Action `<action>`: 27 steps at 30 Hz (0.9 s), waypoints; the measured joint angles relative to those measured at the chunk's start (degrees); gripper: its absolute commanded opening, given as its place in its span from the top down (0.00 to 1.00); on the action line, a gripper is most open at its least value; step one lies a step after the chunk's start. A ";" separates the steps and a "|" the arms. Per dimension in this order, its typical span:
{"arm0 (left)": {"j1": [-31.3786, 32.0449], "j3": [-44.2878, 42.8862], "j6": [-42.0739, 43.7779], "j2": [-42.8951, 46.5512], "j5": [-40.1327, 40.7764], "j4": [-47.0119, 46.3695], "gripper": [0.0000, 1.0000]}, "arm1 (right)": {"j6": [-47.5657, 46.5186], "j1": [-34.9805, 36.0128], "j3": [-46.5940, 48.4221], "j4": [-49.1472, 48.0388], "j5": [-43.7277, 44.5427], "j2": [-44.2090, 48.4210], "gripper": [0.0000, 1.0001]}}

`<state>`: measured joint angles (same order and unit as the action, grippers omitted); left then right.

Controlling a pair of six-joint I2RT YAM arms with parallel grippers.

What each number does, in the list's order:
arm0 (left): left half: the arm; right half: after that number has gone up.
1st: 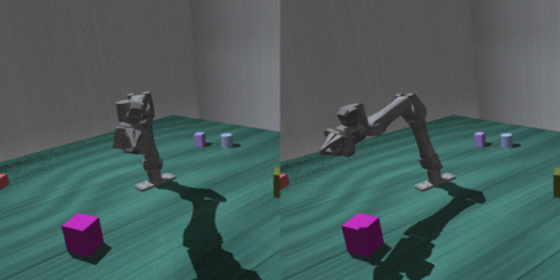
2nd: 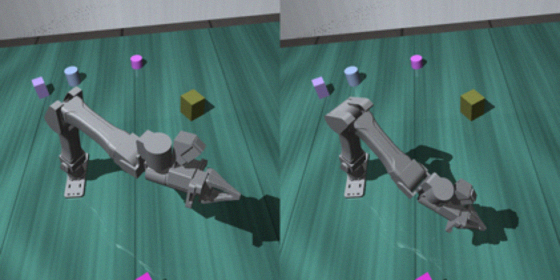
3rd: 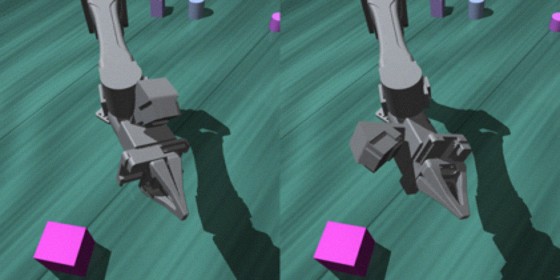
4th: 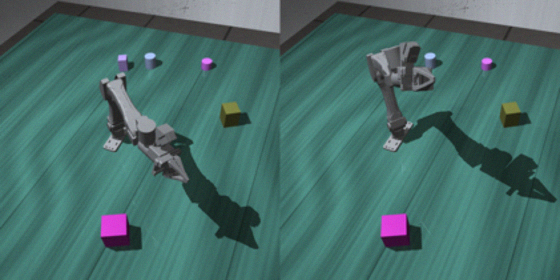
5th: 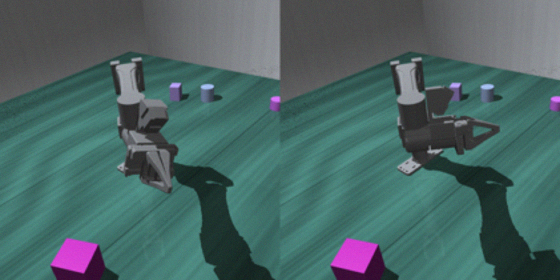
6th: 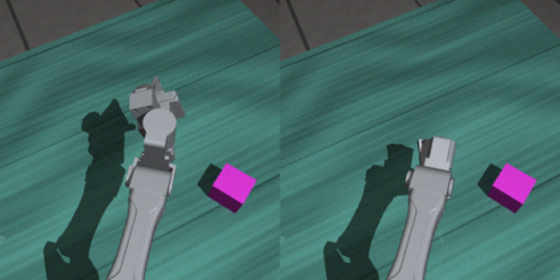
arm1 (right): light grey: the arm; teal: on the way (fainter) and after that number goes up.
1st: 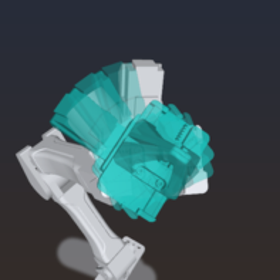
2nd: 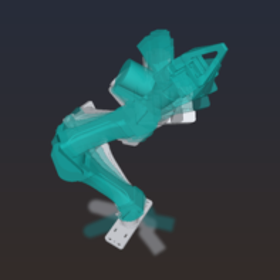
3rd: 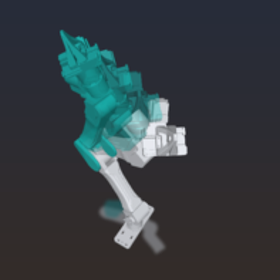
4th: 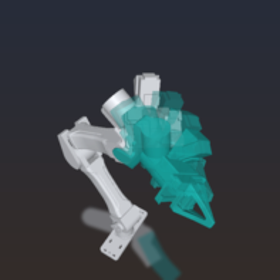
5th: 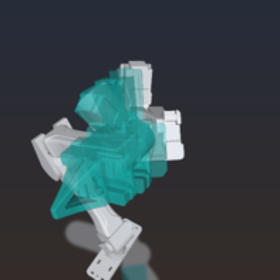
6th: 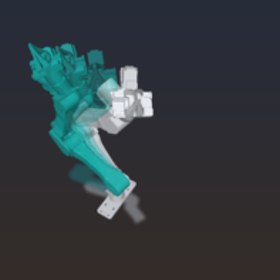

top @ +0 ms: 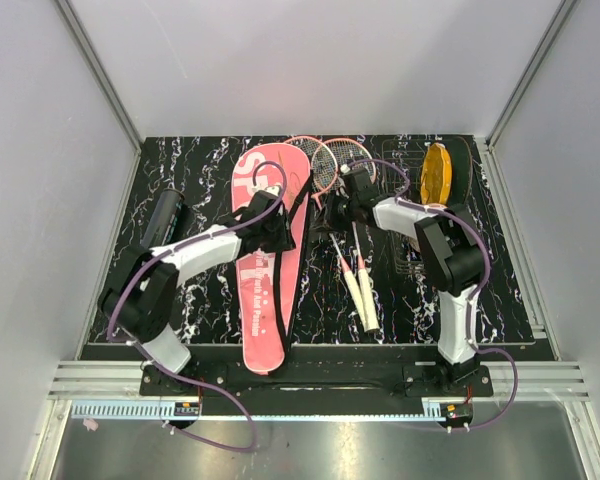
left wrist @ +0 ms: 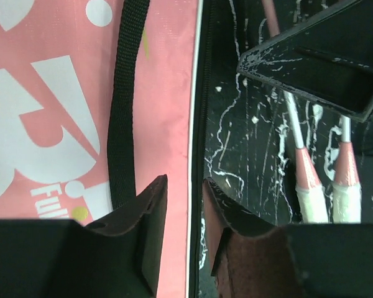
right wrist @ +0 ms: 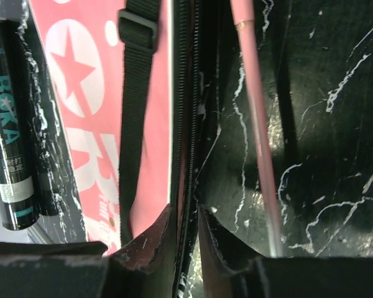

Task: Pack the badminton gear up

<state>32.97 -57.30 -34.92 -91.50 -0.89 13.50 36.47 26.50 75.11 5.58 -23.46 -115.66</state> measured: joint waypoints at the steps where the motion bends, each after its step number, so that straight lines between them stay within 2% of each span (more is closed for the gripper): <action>1: -0.02 -0.59 -0.13 -1.57 -0.04 -0.17 0.58 | -0.02 -0.11 0.70 -0.24 0.07 -1.14 0.74; 10: -0.07 -7.21 -0.26 -10.12 0.24 -0.46 0.53 | 0.31 -0.46 1.57 -2.75 -1.25 -6.10 0.73; 12: -0.07 -8.85 0.00 -11.32 0.74 -0.76 0.59 | 0.50 -0.48 1.60 -4.02 -1.68 -6.40 0.72; 14: -0.07 -9.99 0.22 -12.33 1.33 -1.14 0.61 | 1.05 -0.61 1.60 -5.27 -2.40 -6.91 0.71; 18: -0.07 -10.60 0.61 -14.14 2.21 -1.51 0.52 | 2.56 -0.81 1.01 -7.98 -3.63 -7.21 0.69; 27: 0.68 -14.36 1.79 -18.93 5.60 0.26 0.49 | 5.40 -1.44 -0.63 -12.11 -5.38 -7.87 0.71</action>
<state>33.65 -71.66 -33.12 -110.43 4.71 13.76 41.87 25.06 74.48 -6.52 -28.84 -123.52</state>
